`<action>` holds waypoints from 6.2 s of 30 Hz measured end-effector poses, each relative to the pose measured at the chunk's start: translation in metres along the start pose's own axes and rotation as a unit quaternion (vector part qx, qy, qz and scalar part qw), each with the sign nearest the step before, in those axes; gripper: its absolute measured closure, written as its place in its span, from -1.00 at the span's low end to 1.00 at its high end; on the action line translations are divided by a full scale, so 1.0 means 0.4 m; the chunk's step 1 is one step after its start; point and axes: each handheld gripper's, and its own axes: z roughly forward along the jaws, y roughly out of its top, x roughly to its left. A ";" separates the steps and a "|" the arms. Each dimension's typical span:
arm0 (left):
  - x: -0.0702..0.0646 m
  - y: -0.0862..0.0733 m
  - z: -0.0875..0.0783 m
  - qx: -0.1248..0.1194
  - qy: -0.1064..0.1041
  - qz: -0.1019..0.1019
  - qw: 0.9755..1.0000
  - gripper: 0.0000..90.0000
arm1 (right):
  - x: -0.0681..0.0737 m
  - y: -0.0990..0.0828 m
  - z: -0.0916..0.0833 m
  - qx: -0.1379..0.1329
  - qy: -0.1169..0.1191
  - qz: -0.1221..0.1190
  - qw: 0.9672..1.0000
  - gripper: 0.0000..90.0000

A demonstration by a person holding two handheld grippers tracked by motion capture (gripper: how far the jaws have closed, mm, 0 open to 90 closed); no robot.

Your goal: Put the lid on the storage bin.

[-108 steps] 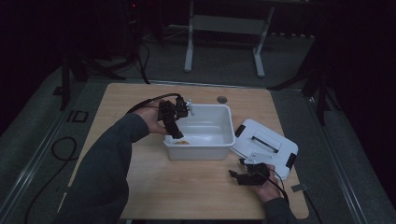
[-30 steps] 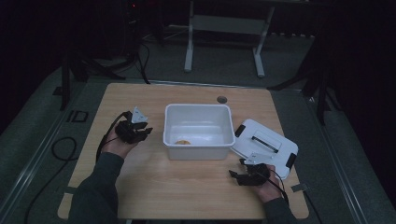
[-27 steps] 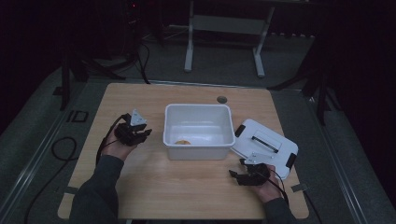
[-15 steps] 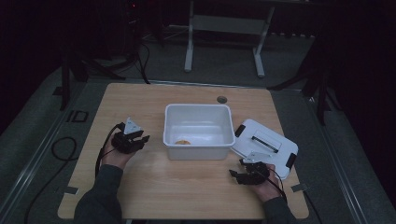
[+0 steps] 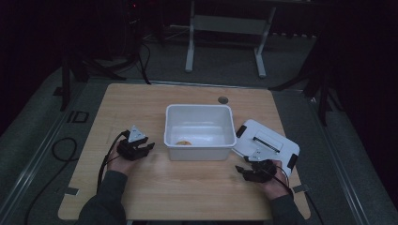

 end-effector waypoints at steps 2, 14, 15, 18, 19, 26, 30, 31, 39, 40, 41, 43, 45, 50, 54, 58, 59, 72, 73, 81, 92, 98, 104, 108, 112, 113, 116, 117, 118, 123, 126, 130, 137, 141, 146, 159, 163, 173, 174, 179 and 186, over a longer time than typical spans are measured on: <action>-0.001 -0.004 0.004 0.001 -0.001 -0.002 1.000 0.34 | -0.006 0.007 -0.009 0.001 -0.004 -0.006 1.000 0.01; 0.000 -0.021 0.022 0.011 0.002 -0.002 1.000 0.35 | -0.060 0.052 -0.080 -0.006 -0.036 -0.024 0.999 0.10; 0.001 -0.021 0.022 0.011 0.001 -0.003 1.000 0.35 | -0.066 0.056 -0.087 -0.006 -0.039 -0.025 0.999 0.11; 0.001 -0.023 0.025 0.007 -0.001 -0.003 1.000 0.35 | -0.083 0.066 -0.102 -0.007 -0.047 -0.027 0.998 0.11; 0.001 -0.023 0.026 0.006 -0.002 -0.004 1.000 0.35 | -0.088 0.068 -0.106 -0.006 -0.050 -0.027 0.998 0.11; -0.002 -0.025 0.031 0.002 -0.016 -0.001 1.000 0.35 | -0.121 0.080 -0.121 0.013 -0.064 -0.035 0.997 0.11; -0.002 -0.028 0.036 0.005 -0.019 0.000 1.000 0.34 | -0.134 0.086 -0.125 0.024 -0.071 -0.043 0.996 0.11; -0.003 -0.028 0.036 0.005 -0.019 0.001 1.000 0.34 | -0.137 0.088 -0.126 0.027 -0.072 -0.043 0.996 0.11; -0.001 -0.034 0.038 0.007 -0.023 0.000 1.000 0.34 | -0.154 0.108 -0.124 0.065 -0.088 -0.068 0.992 0.12; -0.001 -0.034 0.037 0.005 -0.023 -0.001 1.000 0.34 | -0.156 0.112 -0.124 0.069 -0.088 -0.069 0.991 0.13; -0.001 -0.034 0.037 0.004 -0.022 -0.001 1.000 0.34 | -0.158 0.116 -0.124 0.073 -0.089 -0.072 0.991 0.14; 0.000 -0.034 0.035 0.000 -0.020 -0.003 1.000 0.34 | -0.162 0.124 -0.125 0.078 -0.092 -0.077 0.990 0.19; 0.002 -0.035 0.034 0.000 -0.022 -0.006 1.000 0.34 | -0.167 0.132 -0.128 0.083 -0.089 -0.081 0.989 0.26; 0.003 -0.038 0.036 0.001 -0.020 -0.006 1.000 0.34 | -0.179 0.150 -0.131 0.100 -0.085 -0.088 0.987 0.31; 0.001 -0.038 0.037 0.003 -0.020 -0.004 1.000 0.34 | -0.188 0.164 -0.130 0.118 -0.078 -0.094 0.985 0.41; 0.000 -0.038 0.039 0.005 -0.023 -0.004 1.000 0.34 | -0.194 0.175 -0.121 0.142 -0.071 -0.102 0.982 0.44; -0.001 -0.038 0.039 0.005 -0.022 -0.003 1.000 0.34 | -0.195 0.177 -0.118 0.150 -0.069 -0.103 0.981 0.44; -0.003 -0.039 0.041 0.004 -0.024 -0.003 1.000 0.34 | -0.216 0.181 -0.071 0.221 -0.057 -0.115 0.967 0.47; -0.003 -0.039 0.040 0.004 -0.025 -0.003 1.000 0.34 | -0.218 0.180 -0.067 0.227 -0.058 -0.117 0.965 0.48; -0.002 -0.039 0.041 0.004 -0.026 -0.003 1.000 0.34 | -0.223 0.178 -0.042 0.261 -0.052 -0.123 0.956 0.52; -0.001 -0.039 0.040 0.003 -0.028 -0.003 1.000 0.33 | -0.241 0.180 -0.009 0.294 -0.040 -0.119 0.947 0.62; -0.001 -0.039 0.041 0.003 -0.029 -0.003 1.000 0.33 | -0.247 0.179 0.009 0.311 -0.036 -0.118 0.943 0.63; 0.000 -0.039 0.040 0.002 -0.030 -0.003 1.000 0.33 | -0.260 0.181 0.017 0.321 -0.032 -0.113 0.940 0.69; -0.001 -0.040 0.042 0.003 -0.030 -0.002 1.000 0.33 | -0.267 0.182 0.019 0.324 -0.031 -0.112 0.939 0.70; -0.002 -0.039 0.041 0.002 -0.031 -0.003 1.000 0.33 | -0.273 0.187 0.022 0.330 -0.029 -0.113 0.937 0.77; -0.002 -0.040 0.042 0.003 -0.031 -0.003 1.000 0.33 | -0.275 0.187 0.023 0.330 -0.028 -0.112 0.937 0.79; -0.002 -0.040 0.042 0.003 -0.031 -0.002 1.000 0.33 | -0.281 0.186 0.025 0.333 -0.026 -0.111 0.936 0.84; -0.002 -0.040 0.042 0.003 -0.031 -0.002 0.999 0.33 | -0.282 0.187 0.026 0.333 -0.026 -0.110 0.936 0.85; -0.002 -0.040 0.042 0.004 -0.031 -0.001 1.000 0.33 | -0.283 0.187 0.026 0.334 -0.025 -0.111 0.936 0.85; -0.002 -0.039 0.042 0.005 -0.032 0.001 0.999 0.33 | -0.281 0.190 0.027 0.339 -0.017 -0.116 0.933 0.86; -0.003 -0.039 0.043 0.005 -0.032 0.001 0.999 0.33 | -0.285 0.191 0.027 0.340 -0.015 -0.116 0.933 0.87; -0.003 -0.039 0.043 0.005 -0.032 0.001 0.999 0.33 | -0.290 0.189 0.024 0.338 -0.012 -0.117 0.934 0.87; -0.003 -0.039 0.043 0.006 -0.033 0.002 0.999 0.33 | -0.291 0.190 0.015 0.337 -0.010 -0.125 0.933 0.88; -0.004 -0.040 0.044 0.006 -0.033 0.002 0.999 0.33 | -0.294 0.196 0.003 0.334 -0.009 -0.129 0.934 0.88; -0.004 -0.040 0.045 0.007 -0.033 0.002 0.999 0.33 | -0.295 0.204 -0.010 0.334 -0.010 -0.134 0.933 0.88; -0.006 -0.040 0.045 0.007 -0.035 0.003 0.999 0.33 | -0.296 0.225 -0.047 0.326 -0.008 -0.150 0.933 0.88; -0.006 -0.040 0.046 0.009 -0.036 0.004 0.999 0.33 | -0.298 0.231 -0.058 0.327 -0.009 -0.154 0.932 0.88; -0.006 -0.041 0.048 0.010 -0.035 0.004 0.999 0.33 | -0.301 0.257 -0.099 0.322 -0.009 -0.165 0.932 0.88; -0.006 -0.041 0.048 0.009 -0.036 0.003 0.999 0.33 | -0.301 0.259 -0.101 0.322 -0.010 -0.167 0.932 0.88; -0.005 -0.041 0.048 0.010 -0.035 0.003 0.999 0.33 | -0.300 0.272 -0.114 0.323 -0.014 -0.174 0.930 0.88; -0.005 -0.041 0.048 0.010 -0.034 0.003 0.999 0.33 | -0.301 0.290 -0.137 0.319 -0.018 -0.183 0.930 0.88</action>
